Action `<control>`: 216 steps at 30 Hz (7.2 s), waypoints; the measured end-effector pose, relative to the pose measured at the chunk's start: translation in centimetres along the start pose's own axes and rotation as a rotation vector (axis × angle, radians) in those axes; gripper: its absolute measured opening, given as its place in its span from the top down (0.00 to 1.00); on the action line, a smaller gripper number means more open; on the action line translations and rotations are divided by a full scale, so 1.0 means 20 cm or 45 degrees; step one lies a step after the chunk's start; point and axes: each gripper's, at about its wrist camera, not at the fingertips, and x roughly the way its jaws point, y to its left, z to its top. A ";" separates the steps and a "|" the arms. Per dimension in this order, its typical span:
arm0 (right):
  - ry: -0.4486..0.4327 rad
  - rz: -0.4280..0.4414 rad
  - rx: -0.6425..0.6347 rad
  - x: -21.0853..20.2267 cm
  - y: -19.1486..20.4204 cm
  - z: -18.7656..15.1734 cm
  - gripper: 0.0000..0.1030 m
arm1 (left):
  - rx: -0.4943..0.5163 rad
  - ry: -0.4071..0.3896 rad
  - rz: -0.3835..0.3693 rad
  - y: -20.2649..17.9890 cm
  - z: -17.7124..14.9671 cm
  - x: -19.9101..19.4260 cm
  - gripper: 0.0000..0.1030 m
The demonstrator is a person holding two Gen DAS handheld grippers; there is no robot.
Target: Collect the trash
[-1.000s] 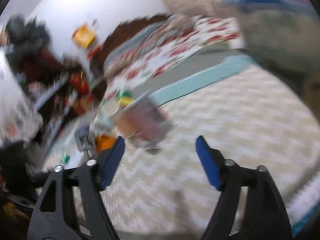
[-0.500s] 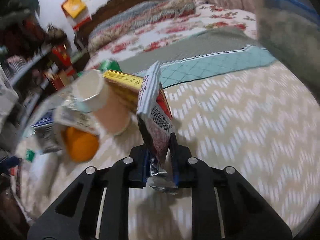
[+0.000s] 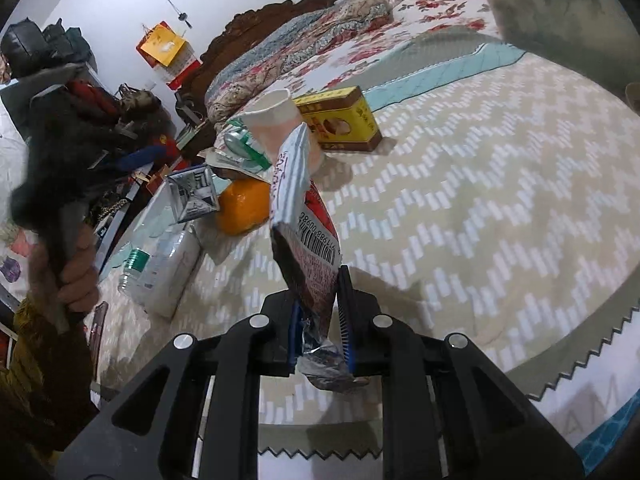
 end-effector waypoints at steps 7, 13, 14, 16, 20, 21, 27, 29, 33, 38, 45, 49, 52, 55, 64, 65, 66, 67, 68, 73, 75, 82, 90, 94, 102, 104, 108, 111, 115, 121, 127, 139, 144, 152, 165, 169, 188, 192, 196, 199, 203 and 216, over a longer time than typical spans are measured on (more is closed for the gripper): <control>-0.049 0.008 -0.043 -0.08 0.01 -0.02 0.81 | 0.149 0.196 0.023 -0.06 -0.28 -0.10 0.87; -0.039 0.040 0.000 -0.04 -0.03 -0.02 0.81 | 0.196 0.037 0.099 -0.12 -0.15 -0.27 0.40; -0.031 0.045 0.006 -0.04 -0.03 -0.02 0.81 | 0.225 0.001 0.122 -0.15 -0.10 -0.27 0.29; -0.030 0.042 0.010 -0.05 -0.04 -0.03 0.81 | 0.287 -0.011 0.142 -0.21 -0.04 -0.23 0.22; -0.066 0.029 0.020 -0.11 -0.06 -0.03 0.81 | 0.442 0.131 0.225 -0.32 0.02 0.03 0.22; -0.075 0.025 0.026 -0.12 -0.07 -0.03 0.81 | 0.464 0.164 0.239 -0.33 0.02 0.08 0.22; -0.073 0.024 0.086 -0.13 -0.13 -0.03 0.81 | 0.533 0.408 0.310 -0.27 -0.01 0.42 0.64; -0.080 0.021 0.087 -0.14 -0.14 -0.03 0.81 | 0.559 0.380 0.273 -0.25 -0.05 0.40 0.65; -0.088 0.021 0.080 -0.14 -0.13 -0.03 0.81 | 0.553 0.337 0.188 -0.26 -0.11 0.26 0.66; -0.079 0.033 0.069 -0.12 -0.12 -0.03 0.81 | 0.535 0.249 -0.046 -0.41 -0.22 -0.01 0.66; -0.097 -0.061 0.036 -0.15 -0.12 -0.03 0.81 | 0.649 0.288 -0.276 -0.72 -0.49 -0.04 0.38; -0.097 -0.172 -0.010 -0.19 -0.12 -0.05 0.79 | 0.625 0.281 -0.170 -0.69 -0.53 -0.05 0.31; -0.097 -0.165 -0.002 -0.21 -0.13 -0.07 0.79 | 0.420 0.258 -0.197 -0.53 -0.47 -0.13 0.31; -0.110 -0.107 -0.047 -0.23 -0.08 -0.08 0.79 | 0.249 0.260 -0.248 -0.41 -0.47 -0.21 0.32; 0.014 -0.003 -0.243 -0.13 0.13 -0.22 0.79 | 0.086 0.479 -0.291 -0.43 -0.65 -0.04 0.39; 0.033 -0.012 -0.227 -0.12 0.11 -0.23 0.79 | 0.046 0.497 -0.285 -0.43 -0.64 0.00 0.39; 0.040 -0.015 -0.213 -0.11 0.10 -0.23 0.79 | 0.027 0.491 -0.286 -0.43 -0.64 0.01 0.38; 0.044 -0.017 -0.191 -0.11 0.07 -0.23 0.79 | 0.016 0.477 -0.282 -0.43 -0.62 0.03 0.37; 0.041 -0.015 -0.176 -0.11 0.05 -0.24 0.79 | 0.015 0.457 -0.267 -0.44 -0.59 0.05 0.30; 0.017 -0.016 -0.136 -0.14 0.00 -0.24 0.79 | -0.020 0.421 -0.138 -0.46 -0.52 0.19 0.14; 0.009 -0.027 -0.127 -0.15 -0.01 -0.24 0.79 | 0.007 0.402 -0.090 -0.49 -0.52 0.21 0.14; -0.045 -0.032 -0.038 -0.22 -0.12 -0.23 0.67 | 0.088 0.382 -0.049 -0.57 -0.52 0.23 0.57; -0.150 -0.080 -0.032 -0.34 -0.15 -0.22 0.39 | 0.158 0.312 -0.134 -0.65 -0.47 0.20 0.78; -0.191 -0.088 0.045 -0.40 -0.24 -0.20 0.39 | 0.149 0.256 -0.144 -0.66 -0.41 0.18 0.78; -0.169 -0.088 0.135 -0.41 -0.35 -0.22 0.74 | 0.123 0.278 -0.103 -0.62 -0.40 0.23 0.65; -0.137 -0.107 0.122 -0.38 -0.34 -0.22 0.80 | 0.092 0.320 -0.127 -0.61 -0.42 0.26 0.47; -0.190 -0.116 0.067 -0.38 -0.26 -0.20 0.86 | 0.078 0.354 -0.140 -0.60 -0.47 0.29 0.47; -0.256 -0.070 0.044 -0.42 -0.21 -0.17 0.86 | 0.098 0.355 -0.160 -0.61 -0.48 0.29 0.73; -0.248 -0.069 -0.011 -0.39 -0.19 -0.15 0.86 | 0.085 0.337 -0.173 -0.63 -0.41 0.26 0.77; -0.362 -0.121 0.119 -0.51 -0.44 -0.09 0.86 | 0.163 0.346 -0.223 -0.85 -0.20 0.32 0.78; -0.596 -0.354 0.269 -0.87 -0.90 0.06 0.86 | 0.358 0.310 -0.307 -1.40 0.11 0.51 0.78; -0.754 -0.415 0.519 -1.12 -1.57 0.24 0.16 | 0.486 0.206 -0.319 -2.22 0.44 1.16 0.35; -0.857 -0.433 0.544 -1.20 -1.55 0.20 0.23 | 0.484 0.169 -0.297 -2.11 0.41 1.12 0.35; -0.838 -0.235 0.572 -1.14 -1.34 0.08 0.27 | 0.451 0.072 -0.356 -1.69 0.25 0.63 0.35; -0.390 0.113 0.295 -0.53 -0.58 0.14 0.48 | 0.159 -0.003 0.013 -0.46 -0.41 -0.31 0.35; -0.168 0.233 0.151 -0.23 -0.24 0.13 0.50 | -0.104 -0.054 0.145 -0.05 -0.51 -0.50 0.41; 0.150 -0.033 -0.685 0.52 0.76 0.13 0.35 | -0.153 -0.065 -0.091 0.18 -0.73 -0.55 0.45; 0.075 0.027 -0.610 0.37 0.74 0.12 0.42 | -0.166 -0.056 -0.149 0.18 -0.73 -0.54 0.45; -0.087 0.021 -0.482 0.07 0.62 0.08 0.45 | -0.144 0.002 -0.230 0.12 -0.74 -0.49 0.45; -0.086 -0.040 -0.388 -0.05 0.49 -0.02 0.45 | -0.102 0.072 -0.270 0.05 -0.77 -0.43 0.44; -0.015 -0.188 -0.284 -0.08 0.30 -0.13 0.35 | -0.096 0.120 -0.240 0.02 -0.80 -0.37 0.41; -0.027 -0.152 -0.722 0.11 0.76 -0.02 0.63 | -0.277 0.102 -0.324 0.17 -0.81 -0.38 0.39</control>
